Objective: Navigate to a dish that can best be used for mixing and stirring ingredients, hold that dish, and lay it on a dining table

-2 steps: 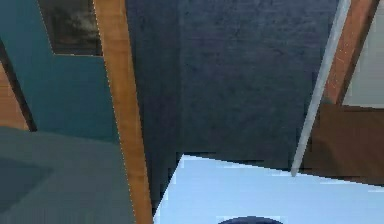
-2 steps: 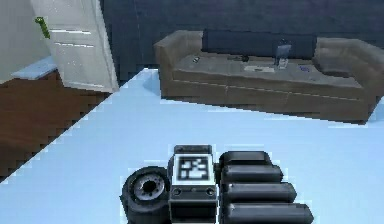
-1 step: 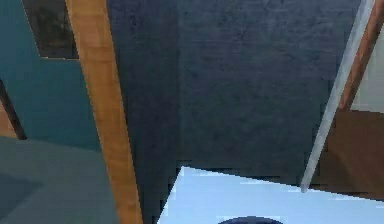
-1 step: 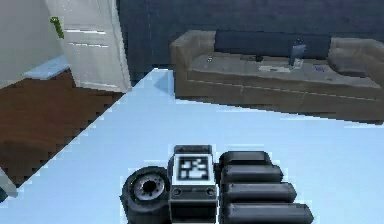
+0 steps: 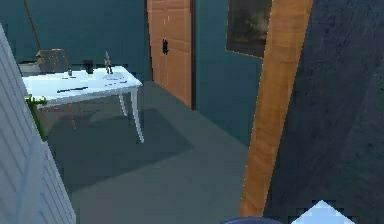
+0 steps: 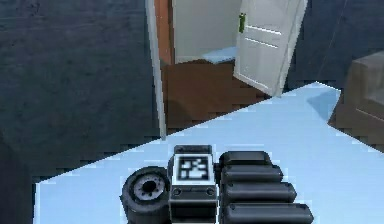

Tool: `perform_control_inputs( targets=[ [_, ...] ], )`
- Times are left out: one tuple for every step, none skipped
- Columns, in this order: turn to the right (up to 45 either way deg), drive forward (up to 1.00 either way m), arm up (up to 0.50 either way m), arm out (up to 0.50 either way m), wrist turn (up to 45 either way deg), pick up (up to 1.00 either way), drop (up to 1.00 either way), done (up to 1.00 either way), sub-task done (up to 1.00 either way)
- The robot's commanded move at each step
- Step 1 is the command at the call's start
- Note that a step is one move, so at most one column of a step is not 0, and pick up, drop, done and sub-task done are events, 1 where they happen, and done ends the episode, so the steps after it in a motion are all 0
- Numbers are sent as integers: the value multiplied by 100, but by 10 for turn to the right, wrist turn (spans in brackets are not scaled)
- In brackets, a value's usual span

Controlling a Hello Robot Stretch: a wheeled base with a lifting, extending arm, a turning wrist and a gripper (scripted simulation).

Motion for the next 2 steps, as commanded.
perform_control_inputs(
  targets=[
    [-90, 0, 0, 0, 0, 0, 0, 0, 0],
    [0, 40, 0, 0, 0, 0, 0, 0, 0]
  ],
)
